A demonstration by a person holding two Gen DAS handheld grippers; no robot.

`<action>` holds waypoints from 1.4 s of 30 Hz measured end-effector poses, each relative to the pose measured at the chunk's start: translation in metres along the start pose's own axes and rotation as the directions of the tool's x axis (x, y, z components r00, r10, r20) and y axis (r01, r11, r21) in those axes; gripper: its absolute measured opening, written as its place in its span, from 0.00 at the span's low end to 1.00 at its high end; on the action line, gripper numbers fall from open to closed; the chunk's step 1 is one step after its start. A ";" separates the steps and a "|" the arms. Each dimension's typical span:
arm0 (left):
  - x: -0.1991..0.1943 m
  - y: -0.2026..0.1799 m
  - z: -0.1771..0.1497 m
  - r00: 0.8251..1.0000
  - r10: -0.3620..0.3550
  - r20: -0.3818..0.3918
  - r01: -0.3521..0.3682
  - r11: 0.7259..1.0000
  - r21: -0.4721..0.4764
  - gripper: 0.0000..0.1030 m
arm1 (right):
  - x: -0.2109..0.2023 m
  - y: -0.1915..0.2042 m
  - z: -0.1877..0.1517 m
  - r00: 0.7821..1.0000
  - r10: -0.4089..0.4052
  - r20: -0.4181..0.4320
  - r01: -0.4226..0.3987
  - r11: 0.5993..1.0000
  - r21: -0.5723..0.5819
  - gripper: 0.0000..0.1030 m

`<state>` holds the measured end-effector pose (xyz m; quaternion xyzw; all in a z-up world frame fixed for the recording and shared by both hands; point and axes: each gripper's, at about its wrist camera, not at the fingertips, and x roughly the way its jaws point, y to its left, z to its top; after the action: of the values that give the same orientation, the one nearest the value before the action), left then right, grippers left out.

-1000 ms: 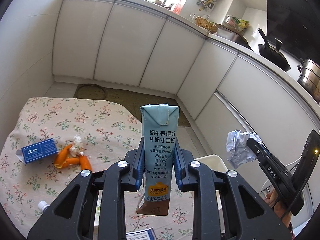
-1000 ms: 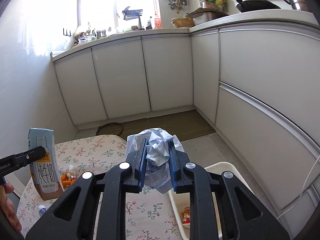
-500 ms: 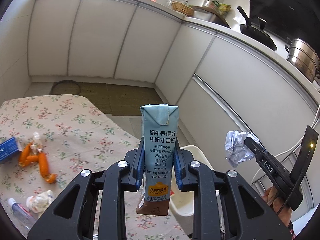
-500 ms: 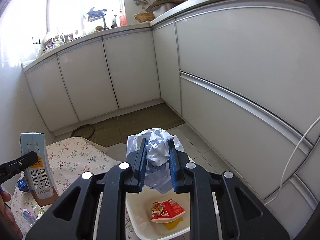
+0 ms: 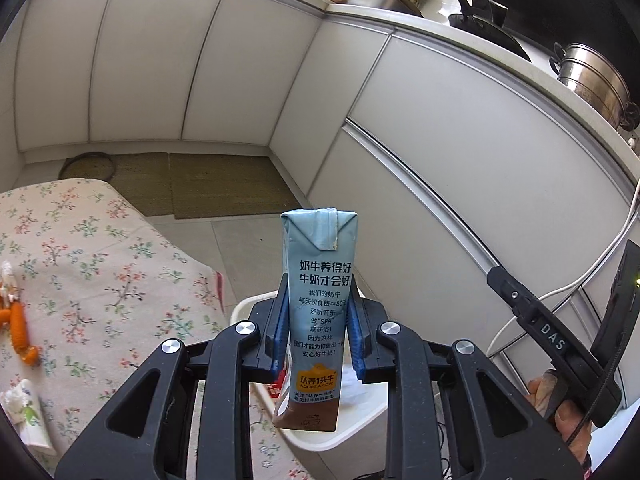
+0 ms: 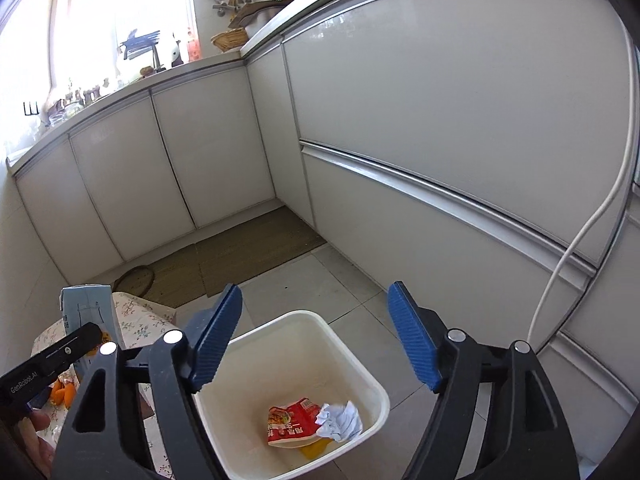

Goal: Collect trash
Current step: 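Lower the milk carton over the bin and open the left tool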

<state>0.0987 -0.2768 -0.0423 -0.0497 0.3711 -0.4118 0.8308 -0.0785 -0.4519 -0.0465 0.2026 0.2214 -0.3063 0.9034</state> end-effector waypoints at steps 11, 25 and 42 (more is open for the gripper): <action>0.034 -0.021 -0.009 0.998 -0.062 -0.033 0.062 0.998 0.018 0.23 | 0.004 -0.039 -0.002 0.996 -0.086 -0.023 0.088 0.993 0.076 0.83; 0.042 -0.013 -0.014 0.999 0.037 -0.026 -0.036 0.999 0.021 0.69 | 0.000 -0.027 -0.004 0.993 -0.120 -0.004 0.120 0.993 0.002 0.88; 0.008 -0.003 -0.020 0.960 0.279 0.001 -0.279 0.959 0.054 0.93 | -0.003 0.011 -0.016 0.996 -0.089 -0.020 0.087 0.991 -0.098 0.93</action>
<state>0.0865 -0.2803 -0.0606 0.0270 0.3660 -0.3006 0.8803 -0.0779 -0.4351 -0.0555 0.1522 0.2557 -0.3324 0.8950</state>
